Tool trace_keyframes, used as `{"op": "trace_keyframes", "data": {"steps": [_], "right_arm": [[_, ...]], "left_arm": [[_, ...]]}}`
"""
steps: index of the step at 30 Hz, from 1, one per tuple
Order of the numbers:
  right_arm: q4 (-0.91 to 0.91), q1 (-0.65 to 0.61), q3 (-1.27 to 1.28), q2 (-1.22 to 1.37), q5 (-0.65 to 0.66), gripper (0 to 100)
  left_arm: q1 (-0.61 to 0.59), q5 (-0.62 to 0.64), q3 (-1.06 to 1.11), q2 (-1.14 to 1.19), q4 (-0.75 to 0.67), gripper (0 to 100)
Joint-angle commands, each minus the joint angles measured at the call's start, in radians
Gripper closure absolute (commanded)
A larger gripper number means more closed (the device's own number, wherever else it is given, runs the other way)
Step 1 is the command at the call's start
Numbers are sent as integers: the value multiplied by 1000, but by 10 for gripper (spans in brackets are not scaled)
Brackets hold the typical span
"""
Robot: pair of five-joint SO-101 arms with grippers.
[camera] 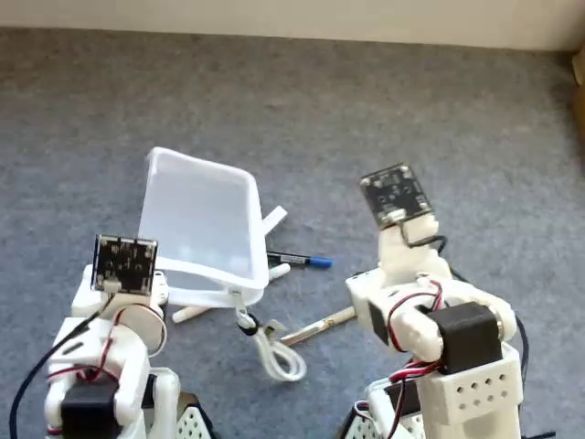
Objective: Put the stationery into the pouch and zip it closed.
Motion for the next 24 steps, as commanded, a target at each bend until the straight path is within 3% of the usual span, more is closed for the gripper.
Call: {"op": "trace_keyframes", "data": {"steps": [1,9,17,24], "right_arm": [[-31,24,-45,10,-54,750],[-31,24,-30,10,-61,750],[-220,24,200,10,-61,750],[-237,25,249,10,-61,750]], "left_arm": [[-24,-15,-154,170,25,994],[-30,-9,-432,461,170,994],[-31,72,-590,562,247,994],[-30,71,-763,687,341,994]]}}
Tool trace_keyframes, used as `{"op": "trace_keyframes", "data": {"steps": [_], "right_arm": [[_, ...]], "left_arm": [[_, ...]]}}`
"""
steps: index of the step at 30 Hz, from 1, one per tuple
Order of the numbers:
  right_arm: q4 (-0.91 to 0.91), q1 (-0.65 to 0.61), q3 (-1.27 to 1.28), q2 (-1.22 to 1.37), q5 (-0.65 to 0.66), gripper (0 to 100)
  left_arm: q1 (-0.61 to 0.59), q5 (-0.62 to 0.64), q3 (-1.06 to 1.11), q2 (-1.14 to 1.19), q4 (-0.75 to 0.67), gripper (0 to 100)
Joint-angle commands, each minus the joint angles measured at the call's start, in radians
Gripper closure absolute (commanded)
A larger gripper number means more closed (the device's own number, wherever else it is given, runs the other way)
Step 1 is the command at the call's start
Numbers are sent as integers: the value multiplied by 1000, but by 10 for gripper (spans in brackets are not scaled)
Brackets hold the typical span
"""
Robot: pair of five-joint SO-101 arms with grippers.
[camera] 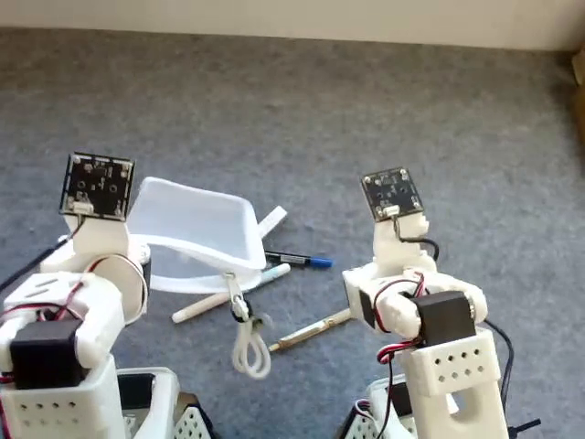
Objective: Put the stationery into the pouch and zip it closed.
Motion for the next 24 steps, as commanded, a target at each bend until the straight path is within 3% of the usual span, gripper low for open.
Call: {"op": "trace_keyframes", "data": {"steps": [1,10,15,24], "right_arm": [[-28,12,-7,8,-6,750],[-22,13,1,8,-8,750],[-28,13,8,33,-167,746],[-91,12,-28,444,-290,745]], "left_arm": [[-5,11,-159,88,63,994],[-7,17,-375,265,166,994],[-8,17,-380,326,166,994],[-56,49,-375,344,160,994]]}}
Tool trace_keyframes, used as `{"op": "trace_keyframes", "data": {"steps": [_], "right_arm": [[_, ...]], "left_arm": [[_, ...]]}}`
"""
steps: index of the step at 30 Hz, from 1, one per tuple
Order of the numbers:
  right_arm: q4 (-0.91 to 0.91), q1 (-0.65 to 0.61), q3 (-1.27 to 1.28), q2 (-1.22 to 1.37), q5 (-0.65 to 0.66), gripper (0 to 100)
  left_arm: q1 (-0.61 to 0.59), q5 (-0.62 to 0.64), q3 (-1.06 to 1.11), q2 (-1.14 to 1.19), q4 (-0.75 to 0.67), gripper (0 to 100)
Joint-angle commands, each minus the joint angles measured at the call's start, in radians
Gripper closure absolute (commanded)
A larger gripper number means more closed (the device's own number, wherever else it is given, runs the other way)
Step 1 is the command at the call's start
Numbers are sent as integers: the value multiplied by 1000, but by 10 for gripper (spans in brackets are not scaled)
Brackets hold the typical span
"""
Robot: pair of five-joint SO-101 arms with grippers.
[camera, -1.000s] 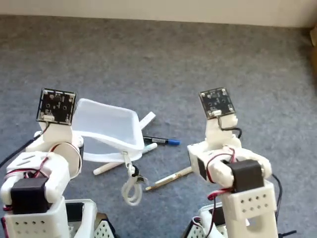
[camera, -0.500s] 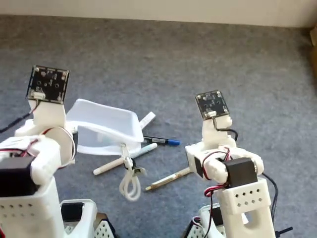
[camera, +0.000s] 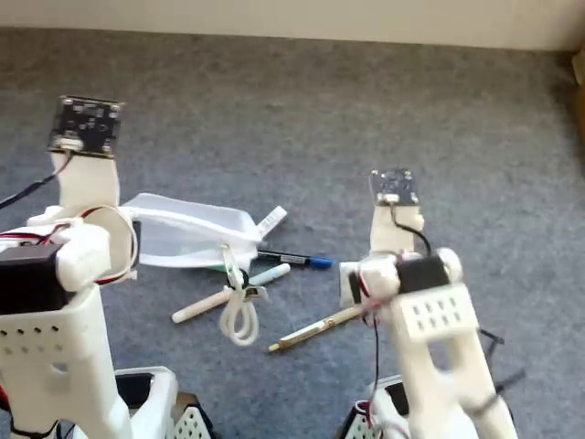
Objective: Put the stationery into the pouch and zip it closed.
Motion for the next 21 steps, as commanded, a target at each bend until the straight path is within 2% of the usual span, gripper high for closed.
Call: {"op": "trace_keyframes", "data": {"steps": [1,4,11,16,21], "right_arm": [[-77,8,-48,147,-43,745],[-131,8,-47,205,-86,745],[-145,8,-45,240,-336,745],[-234,15,-19,242,-365,748],[-357,96,45,242,-423,748]], "left_arm": [[-15,11,-48,7,-3,994],[-15,11,-47,4,-3,994],[-15,9,-45,5,-3,994],[-15,9,-45,4,-3,994],[-15,9,-45,4,-3,994]]}}
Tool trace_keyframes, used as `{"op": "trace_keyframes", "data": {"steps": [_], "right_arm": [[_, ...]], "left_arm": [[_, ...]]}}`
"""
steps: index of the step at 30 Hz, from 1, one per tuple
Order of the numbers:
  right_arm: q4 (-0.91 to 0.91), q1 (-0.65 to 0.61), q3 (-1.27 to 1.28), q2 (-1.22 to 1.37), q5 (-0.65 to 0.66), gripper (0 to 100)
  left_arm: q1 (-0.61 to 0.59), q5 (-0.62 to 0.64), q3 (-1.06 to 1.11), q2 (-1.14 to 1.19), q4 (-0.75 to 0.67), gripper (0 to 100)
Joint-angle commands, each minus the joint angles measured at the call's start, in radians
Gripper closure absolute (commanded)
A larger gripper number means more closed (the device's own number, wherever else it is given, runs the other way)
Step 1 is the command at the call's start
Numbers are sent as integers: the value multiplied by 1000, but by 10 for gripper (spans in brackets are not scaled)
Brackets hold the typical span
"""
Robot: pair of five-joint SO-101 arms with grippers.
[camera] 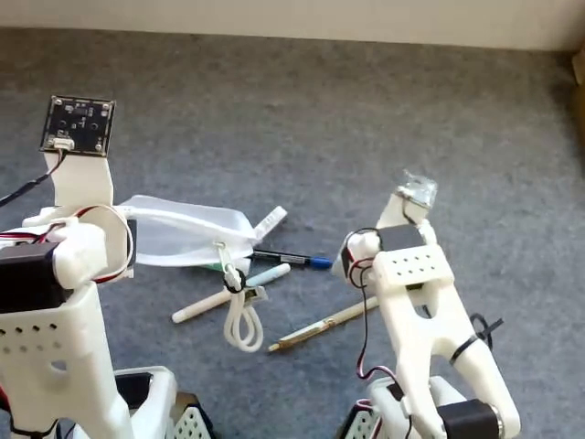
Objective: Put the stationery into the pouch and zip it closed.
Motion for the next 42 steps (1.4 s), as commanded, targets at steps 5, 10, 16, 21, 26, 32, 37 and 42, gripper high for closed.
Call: {"op": "trace_keyframes", "data": {"steps": [5,10,16,21,26,32,37,42], "right_arm": [[-79,62,64,-4,-21,749],[-177,61,137,-4,-26,749],[-216,59,222,-4,-28,749],[-220,19,251,-4,-28,762],[-255,12,254,-4,-23,864],[-280,12,255,-4,-21,882],[-280,12,255,-4,-21,882],[-277,10,280,-2,41,883]], "left_arm": [[-7,9,-45,1,-3,994],[-7,9,-44,2,-3,994],[-7,11,-44,2,-3,994],[-4,12,-44,2,-3,994],[-2,12,-42,4,-2,994],[-2,12,-42,2,-2,994],[-2,12,-42,2,-2,994],[-2,12,-42,2,-2,994]]}}
